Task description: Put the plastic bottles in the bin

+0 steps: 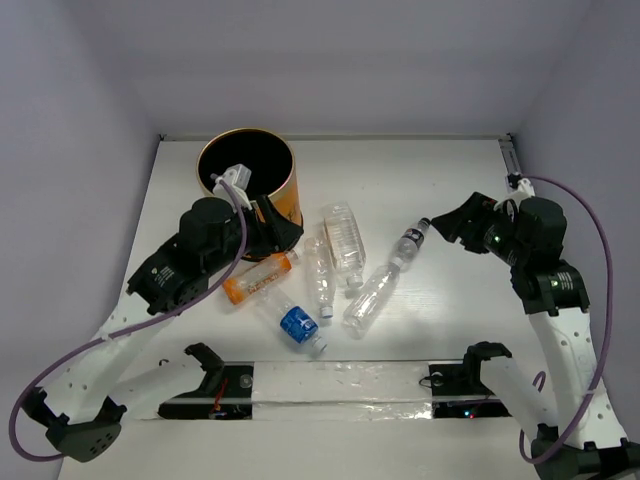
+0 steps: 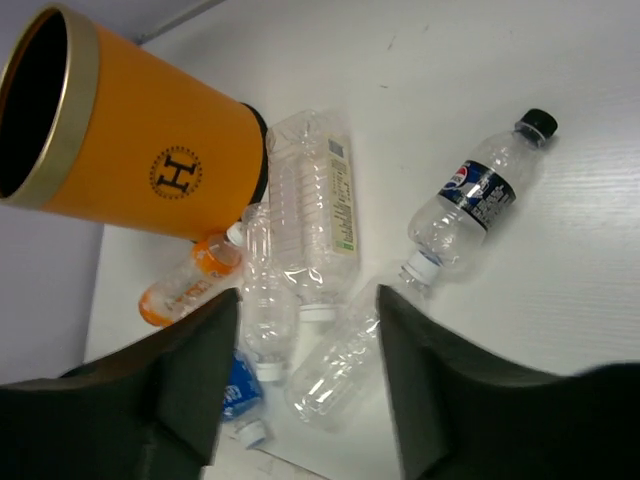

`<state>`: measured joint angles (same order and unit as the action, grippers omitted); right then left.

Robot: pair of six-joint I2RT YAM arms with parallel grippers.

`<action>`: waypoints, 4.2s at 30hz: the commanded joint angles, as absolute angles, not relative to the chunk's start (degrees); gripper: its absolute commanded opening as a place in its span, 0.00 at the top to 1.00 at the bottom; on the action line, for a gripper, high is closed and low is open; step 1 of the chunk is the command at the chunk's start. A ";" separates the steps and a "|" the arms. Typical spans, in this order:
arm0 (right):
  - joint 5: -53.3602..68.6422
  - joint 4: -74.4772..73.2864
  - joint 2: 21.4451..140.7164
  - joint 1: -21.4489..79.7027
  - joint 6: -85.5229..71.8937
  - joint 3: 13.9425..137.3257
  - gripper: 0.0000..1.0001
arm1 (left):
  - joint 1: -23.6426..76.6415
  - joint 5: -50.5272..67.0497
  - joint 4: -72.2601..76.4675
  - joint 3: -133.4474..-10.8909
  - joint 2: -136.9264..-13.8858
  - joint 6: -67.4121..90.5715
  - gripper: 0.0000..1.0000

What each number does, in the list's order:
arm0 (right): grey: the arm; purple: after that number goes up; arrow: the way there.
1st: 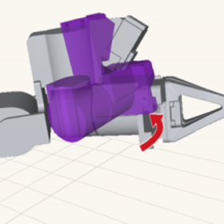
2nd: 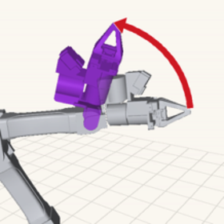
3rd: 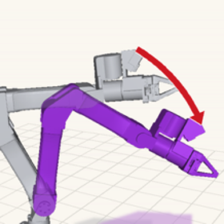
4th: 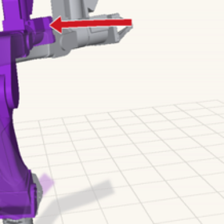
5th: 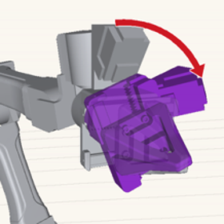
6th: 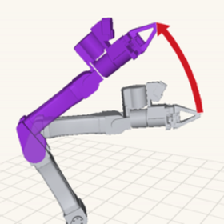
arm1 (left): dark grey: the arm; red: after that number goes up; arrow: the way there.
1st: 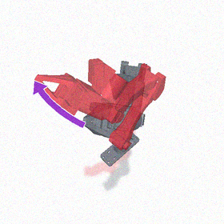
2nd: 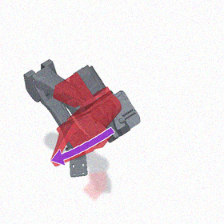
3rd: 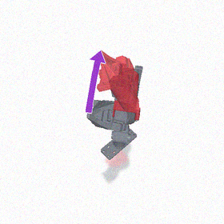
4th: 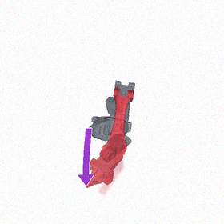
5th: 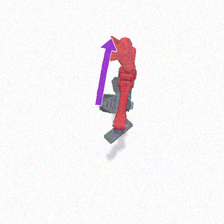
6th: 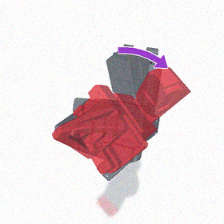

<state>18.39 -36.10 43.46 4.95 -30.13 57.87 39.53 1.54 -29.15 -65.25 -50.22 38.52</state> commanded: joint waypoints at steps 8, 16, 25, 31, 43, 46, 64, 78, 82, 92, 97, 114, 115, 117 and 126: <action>21.09 -38.05 40.61 5.80 -30.50 51.16 1.00 | 39.73 9.05 -35.49 -56.08 -42.81 49.74 0.87; 23.29 -36.65 36.48 6.33 -33.93 42.37 1.00 | 39.73 12.31 -47.61 -49.41 -40.52 55.89 1.00; 23.55 -35.68 36.21 7.38 -33.22 37.36 0.50 | 40.25 10.91 -50.63 -40.79 -39.20 65.82 0.18; 24.52 -37.09 39.46 7.91 -30.50 36.04 0.14 | 40.25 6.61 -48.17 -39.55 -45.52 66.88 0.08; 23.64 -30.77 43.41 8.96 -34.10 32.69 0.03 | 39.64 -3.25 -38.77 -34.45 -55.89 68.47 0.04; 23.29 -28.84 46.57 9.58 -33.66 32.87 0.01 | 39.64 -5.44 -37.71 -35.15 -57.91 68.21 0.04; 21.10 -14.33 60.46 16.35 -38.40 30.85 0.00 | 38.41 -10.37 -33.23 -35.68 -65.04 67.33 0.07; 18.63 -4.75 70.31 18.02 -40.25 30.32 0.00 | 38.41 -6.07 -29.27 -31.46 -66.27 65.22 0.16; 18.37 -3.87 71.80 18.54 -40.17 29.80 0.04 | 38.41 -5.98 -28.39 -30.41 -65.31 66.09 0.34; 18.28 -2.02 73.12 19.07 -41.13 28.56 0.20 | 41.21 -3.52 -31.54 -32.42 -61.00 65.04 0.57; 17.32 -3.42 71.20 19.60 -41.13 28.04 0.35 | 44.11 -4.39 -35.15 -38.92 -56.27 63.46 0.57; 15.65 -22.48 50.90 19.60 -38.32 36.02 0.44 | 33.88 -19.95 -41.93 -98.23 -74.23 36.93 0.59; 15.56 -23.28 50.45 19.60 -37.62 37.34 0.44 | 31.84 -18.65 -40.10 -101.13 -75.83 35.17 0.59; 14.94 -25.04 49.92 19.60 -37.01 41.64 0.44 | 28.23 -18.63 -38.42 -108.43 -78.91 30.44 0.59; 12.31 -27.16 54.75 19.60 -33.40 61.14 0.44 | 22.85 -36.99 -28.49 -112.86 -87.54 18.47 0.58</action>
<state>13.93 -27.29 52.36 19.22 -35.68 53.60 23.14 -28.21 -34.65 -113.99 -88.01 25.58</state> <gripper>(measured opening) 0.668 0.534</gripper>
